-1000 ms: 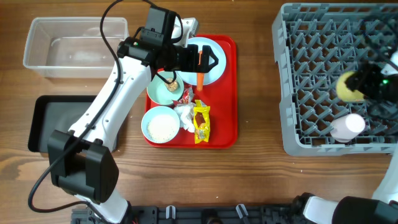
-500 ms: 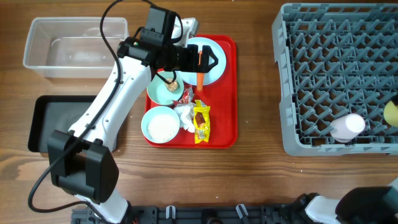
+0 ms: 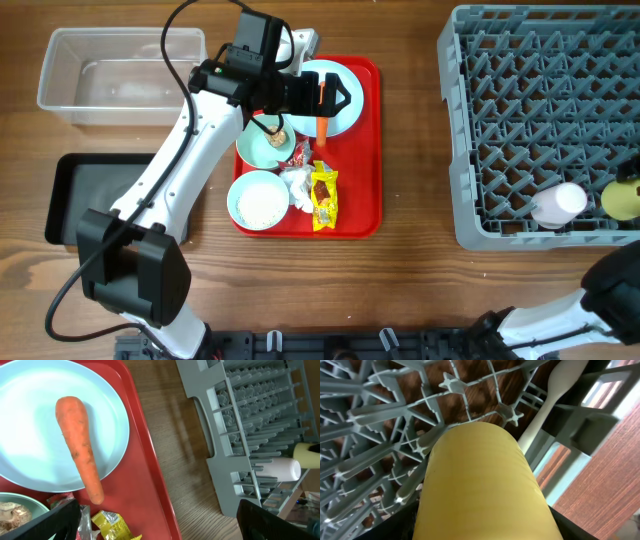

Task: Sort waste into correct bins and load items into the dishwasher rack
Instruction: 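Carry the yellow cup into the rack and release it with the right gripper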

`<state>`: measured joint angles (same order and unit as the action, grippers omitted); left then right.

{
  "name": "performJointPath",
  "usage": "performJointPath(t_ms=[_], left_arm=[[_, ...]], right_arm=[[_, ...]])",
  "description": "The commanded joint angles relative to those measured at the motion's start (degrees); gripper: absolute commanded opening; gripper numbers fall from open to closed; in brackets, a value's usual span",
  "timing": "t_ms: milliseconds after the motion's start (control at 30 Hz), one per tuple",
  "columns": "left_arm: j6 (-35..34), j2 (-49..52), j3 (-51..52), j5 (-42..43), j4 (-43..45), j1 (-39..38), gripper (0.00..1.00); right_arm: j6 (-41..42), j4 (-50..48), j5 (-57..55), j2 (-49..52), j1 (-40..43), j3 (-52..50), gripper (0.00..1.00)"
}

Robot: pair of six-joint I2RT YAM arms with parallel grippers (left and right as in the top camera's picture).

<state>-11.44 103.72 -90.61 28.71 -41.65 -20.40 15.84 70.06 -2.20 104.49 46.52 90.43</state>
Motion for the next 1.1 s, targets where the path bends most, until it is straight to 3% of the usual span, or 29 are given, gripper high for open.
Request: performJointPath(t_ms=[0, 267, 367, 433, 667, 900, 1067], left_arm=[[0.5, -0.1, -0.4, -0.3, 0.0, 0.3, 1.00], [0.5, -0.1, -0.4, -0.3, 0.0, 0.3, 1.00], [0.5, -0.1, -0.4, -0.3, 0.0, 0.3, 1.00], [0.5, -0.1, -0.4, -0.3, 0.0, 0.3, 1.00], [0.5, -0.1, -0.4, -0.3, 0.0, 0.3, 1.00], [0.5, -0.1, -0.4, -0.3, 0.0, 0.3, 1.00], [0.5, -0.1, -0.4, -0.3, 0.0, 0.3, 1.00]], right_arm=[[0.7, -0.3, -1.9, 2.1, 0.1, 0.4, 0.52], [0.9, -4.6, -2.5, 2.2, 0.1, -5.9, 0.56], [1.1, -4.9, -2.4, 2.2, 0.1, -6.0, 0.92], [1.1, -4.9, -1.5, 2.2, 0.0, -6.0, 0.99], [1.1, -3.0, 1.9, -0.2, -0.1, -3.3, 1.00], [0.0, 0.1, 10.4, -18.9, -1.4, 0.6, 1.00], [-2.6, -0.5, 12.5, -31.8, -14.9, 0.6, 1.00]])
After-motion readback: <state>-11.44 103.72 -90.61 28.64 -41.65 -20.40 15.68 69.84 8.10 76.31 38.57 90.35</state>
